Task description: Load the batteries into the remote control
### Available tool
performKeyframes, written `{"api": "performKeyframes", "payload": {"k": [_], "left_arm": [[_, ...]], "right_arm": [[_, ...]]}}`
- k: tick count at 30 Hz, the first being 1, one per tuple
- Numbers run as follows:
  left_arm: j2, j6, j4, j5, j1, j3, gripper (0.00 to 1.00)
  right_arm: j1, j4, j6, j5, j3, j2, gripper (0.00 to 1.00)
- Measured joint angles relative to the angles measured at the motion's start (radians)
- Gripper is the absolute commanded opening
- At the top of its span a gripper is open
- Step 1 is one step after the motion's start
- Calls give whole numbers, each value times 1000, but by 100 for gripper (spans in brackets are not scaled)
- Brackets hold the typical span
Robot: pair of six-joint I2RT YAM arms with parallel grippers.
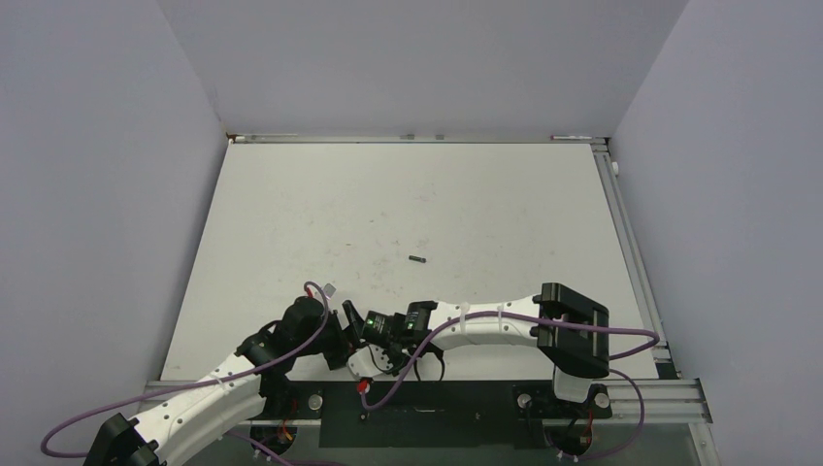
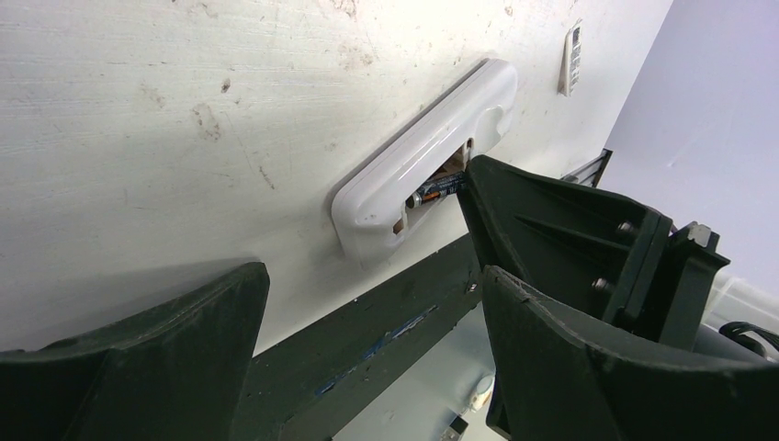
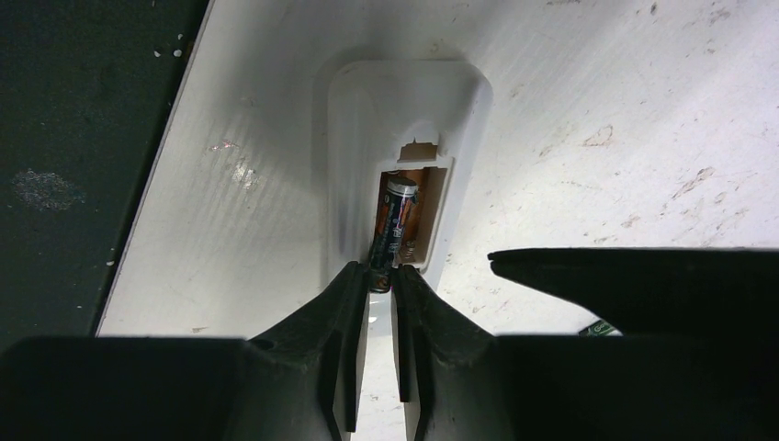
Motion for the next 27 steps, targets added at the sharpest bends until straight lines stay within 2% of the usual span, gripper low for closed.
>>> {"api": "performKeyframes", "payload": {"k": [17,27], "left_arm": [[0,-5,16,-8,5,-5,83],[12,-2,23,-2,4,-5,83]], "right_arm": [[1,-2,0,25,0,-8,24],[-11,35,34,50,0,-119,27]]}}
